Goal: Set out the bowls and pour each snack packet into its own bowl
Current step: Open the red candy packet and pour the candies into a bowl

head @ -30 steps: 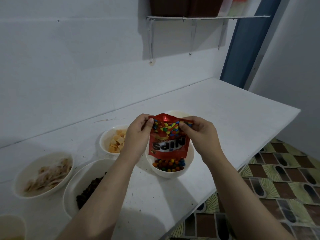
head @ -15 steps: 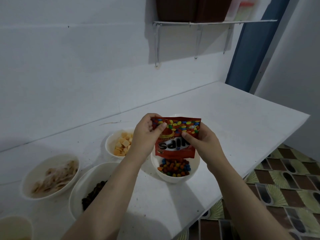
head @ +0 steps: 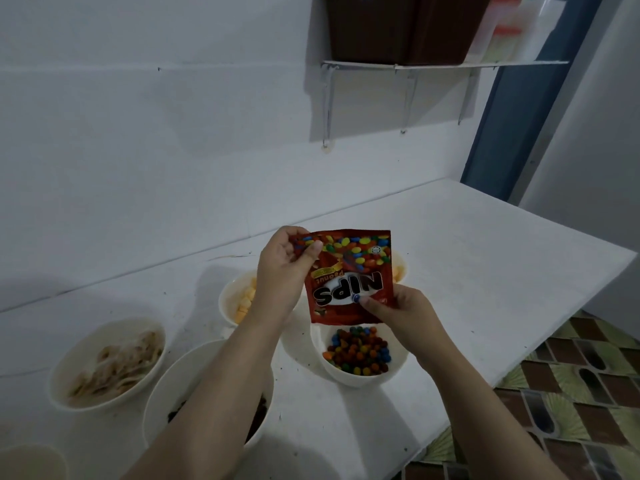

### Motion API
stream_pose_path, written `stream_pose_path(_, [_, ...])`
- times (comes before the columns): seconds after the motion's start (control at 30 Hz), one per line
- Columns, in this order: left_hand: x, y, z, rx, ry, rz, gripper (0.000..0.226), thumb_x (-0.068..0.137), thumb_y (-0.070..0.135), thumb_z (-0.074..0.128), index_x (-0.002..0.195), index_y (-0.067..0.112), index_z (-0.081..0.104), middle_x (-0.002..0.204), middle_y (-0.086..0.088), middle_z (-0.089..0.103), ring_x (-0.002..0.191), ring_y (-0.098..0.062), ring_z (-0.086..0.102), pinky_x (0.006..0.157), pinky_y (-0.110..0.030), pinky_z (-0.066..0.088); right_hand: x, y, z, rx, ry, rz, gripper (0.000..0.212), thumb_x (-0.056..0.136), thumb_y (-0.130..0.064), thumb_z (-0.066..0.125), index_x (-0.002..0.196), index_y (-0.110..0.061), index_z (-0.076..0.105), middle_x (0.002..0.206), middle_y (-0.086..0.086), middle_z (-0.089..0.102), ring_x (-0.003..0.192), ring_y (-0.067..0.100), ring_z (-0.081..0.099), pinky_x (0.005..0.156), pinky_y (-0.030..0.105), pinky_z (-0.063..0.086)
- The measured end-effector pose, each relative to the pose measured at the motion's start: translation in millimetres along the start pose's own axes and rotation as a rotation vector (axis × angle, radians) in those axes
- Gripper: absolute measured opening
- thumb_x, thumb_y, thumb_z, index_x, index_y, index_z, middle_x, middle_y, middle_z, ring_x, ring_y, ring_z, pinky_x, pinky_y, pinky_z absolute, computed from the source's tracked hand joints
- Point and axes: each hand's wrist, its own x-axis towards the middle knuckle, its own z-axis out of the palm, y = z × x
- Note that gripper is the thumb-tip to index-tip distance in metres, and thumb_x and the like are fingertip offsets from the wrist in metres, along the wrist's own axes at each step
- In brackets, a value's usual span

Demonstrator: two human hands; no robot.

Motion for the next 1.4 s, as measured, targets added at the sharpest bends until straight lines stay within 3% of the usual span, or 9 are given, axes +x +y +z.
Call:
stream_pose_path(0.2, [2.9, -5.4, -8.8, -0.05, 0.083, -0.047, 0.012, 0.089, 0.017, 0.069, 0.094, 0.022, 0.06, 0.088, 0.004, 0.072, 0.083, -0.005, 0.07, 0.075, -0.028, 0.058, -1.5, -0.7, 5.0, 0.023, 0.028, 0.036, 0.028, 0.09, -0.039, 0.065, 0.109, -0.02, 0.072, 0.101, -0.007, 0.076, 0.094, 0.01, 0.07, 0.097, 0.038, 0.053])
stream_pose_path(0.33, [2.3, -8.3, -8.9, -0.088, 0.149, -0.114, 0.014, 0.088, 0.024, 0.07, 0.096, 0.025, 0.058, 0.094, 0.003, 0.071, 0.089, -0.013, 0.072, 0.076, -0.032, 0.06, -2.1, 1.7, 2.9, 0.298, 0.121, 0.088, 0.031, 0.086, -0.035, 0.071, 0.114, -0.023, 0.067, 0.102, -0.004, 0.076, 0.101, 0.018, 0.068, 0.099, 0.044, 0.051])
stream_pose_path(0.47, [3.1, -13.3, -9.3, -0.098, 0.198, -0.173, 0.022, 0.087, 0.032, 0.07, 0.103, 0.025, 0.056, 0.103, 0.0, 0.07, 0.095, -0.017, 0.071, 0.083, -0.04, 0.06, -2.0, 0.8, -5.0, 0.567, 0.12, 0.156, 0.027, 0.086, -0.025, 0.071, 0.11, -0.013, 0.068, 0.102, 0.006, 0.075, 0.101, 0.025, 0.069, 0.1, 0.046, 0.05])
stream_pose_path(0.6, [-4.9, -15.0, 0.2, -0.127, 0.199, -0.207, 0.025, 0.09, 0.028, 0.068, 0.109, 0.022, 0.055, 0.108, 0.001, 0.068, 0.098, -0.011, 0.069, 0.083, -0.033, 0.059, -3.5, -5.2, -14.3, 0.53, 0.231, 0.043, 0.022, 0.092, -0.023, 0.066, 0.111, -0.014, 0.063, 0.098, 0.009, 0.075, 0.093, 0.028, 0.073, 0.087, 0.046, 0.058])
stream_pose_path(0.7, [-12.6, -14.6, 13.3, -0.088, 0.213, -0.194, 0.014, 0.093, 0.027, 0.064, 0.102, 0.028, 0.054, 0.107, 0.006, 0.066, 0.101, -0.008, 0.065, 0.077, -0.024, 0.055, -9.7, -10.8, -31.5, 0.429, 0.29, -0.069, 0.012, 0.098, -0.023, 0.059, 0.106, -0.014, 0.059, 0.086, 0.007, 0.076, 0.077, 0.025, 0.075, 0.07, 0.039, 0.062])
stream_pose_path(0.87, [-26.4, -16.9, 59.7, -0.08, 0.227, -0.217, 0.004, 0.098, 0.026, 0.057, 0.101, 0.03, 0.056, 0.106, 0.007, 0.066, 0.098, -0.007, 0.065, 0.071, -0.019, 0.05, -29.3, -6.6, -78.1, 0.398, 0.36, -0.17, 0.004, 0.099, -0.024, 0.056, 0.1, -0.02, 0.057, 0.08, 0.002, 0.076, 0.072, 0.02, 0.075, 0.062, 0.032, 0.061])
stream_pose_path(1.13, [-66.8, -22.7, 184.0, -0.251, -0.001, -0.343, 0.015, 0.097, 0.005, 0.051, 0.092, 0.017, 0.058, 0.092, 0.0, 0.068, 0.082, -0.017, 0.064, 0.074, -0.027, 0.052, -66.1, 35.6, -186.5, 0.498, 0.575, -0.162, 0.014, 0.099, -0.024, 0.057, 0.109, -0.016, 0.059, 0.088, 0.005, 0.076, 0.078, 0.021, 0.075, 0.063, 0.033, 0.059])
stream_pose_path(1.27, [-95.8, -36.4, 250.3, -0.259, -0.131, -0.389, 0.016, 0.097, 0.002, 0.048, 0.09, 0.013, 0.057, 0.086, -0.001, 0.066, 0.077, -0.018, 0.061, 0.073, -0.029, 0.052, -85.0, 69.0, -244.4, 0.622, 0.688, -0.129, 0.01, 0.098, -0.019, 0.058, 0.108, -0.018, 0.061, 0.091, 0.001, 0.076, 0.078, 0.016, 0.074, 0.059, 0.027, 0.057])
stream_pose_path(1.4, [-128.5, -60.6, 309.4, -0.201, -0.255, -0.482, 0.016, 0.098, 0.002, 0.047, 0.091, 0.012, 0.058, 0.088, -0.005, 0.064, 0.077, -0.019, 0.06, 0.074, -0.03, 0.053, -105.5, 115.9, -296.3, 0.65, 0.808, -0.059, 0.008, 0.098, -0.018, 0.058, 0.104, -0.022, 0.062, 0.093, 0.0, 0.076, 0.083, 0.018, 0.074, 0.065, 0.033, 0.059])
